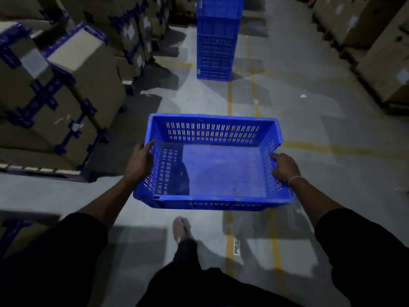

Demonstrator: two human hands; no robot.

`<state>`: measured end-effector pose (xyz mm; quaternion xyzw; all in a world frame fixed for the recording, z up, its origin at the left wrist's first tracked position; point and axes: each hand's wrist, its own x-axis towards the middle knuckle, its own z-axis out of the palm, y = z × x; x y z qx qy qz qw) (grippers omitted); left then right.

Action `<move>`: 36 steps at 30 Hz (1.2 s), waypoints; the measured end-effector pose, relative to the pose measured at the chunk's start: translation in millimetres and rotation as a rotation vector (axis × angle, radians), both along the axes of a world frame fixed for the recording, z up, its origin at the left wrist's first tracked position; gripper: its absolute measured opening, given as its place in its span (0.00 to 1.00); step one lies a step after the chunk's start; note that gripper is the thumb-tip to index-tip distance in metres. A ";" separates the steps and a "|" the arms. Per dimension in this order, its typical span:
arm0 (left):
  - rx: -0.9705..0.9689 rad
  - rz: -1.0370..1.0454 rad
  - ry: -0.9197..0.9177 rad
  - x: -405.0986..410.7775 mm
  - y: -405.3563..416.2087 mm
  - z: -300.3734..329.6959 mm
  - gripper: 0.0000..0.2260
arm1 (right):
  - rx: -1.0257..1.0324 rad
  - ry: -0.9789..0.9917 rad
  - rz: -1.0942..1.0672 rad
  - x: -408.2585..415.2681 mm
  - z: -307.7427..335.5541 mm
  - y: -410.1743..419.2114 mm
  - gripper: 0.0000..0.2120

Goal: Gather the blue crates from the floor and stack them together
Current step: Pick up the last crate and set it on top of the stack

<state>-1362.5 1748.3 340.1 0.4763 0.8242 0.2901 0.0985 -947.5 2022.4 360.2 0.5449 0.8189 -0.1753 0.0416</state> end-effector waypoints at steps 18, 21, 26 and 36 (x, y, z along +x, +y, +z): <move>-0.022 -0.064 0.020 -286.4 398.9 20.1 0.24 | 0.003 0.063 -0.090 -263.9 12.9 360.8 0.32; -0.059 -0.047 0.025 -319.1 466.0 19.2 0.27 | -0.002 0.065 -0.096 -294.3 8.9 428.3 0.32; -0.074 -0.072 0.044 -367.8 597.9 18.1 0.28 | 0.005 0.060 -0.077 -344.1 2.1 560.5 0.32; -0.069 -0.071 0.166 -447.6 836.9 53.4 0.28 | 0.029 0.075 -0.059 -432.9 50.7 813.4 0.31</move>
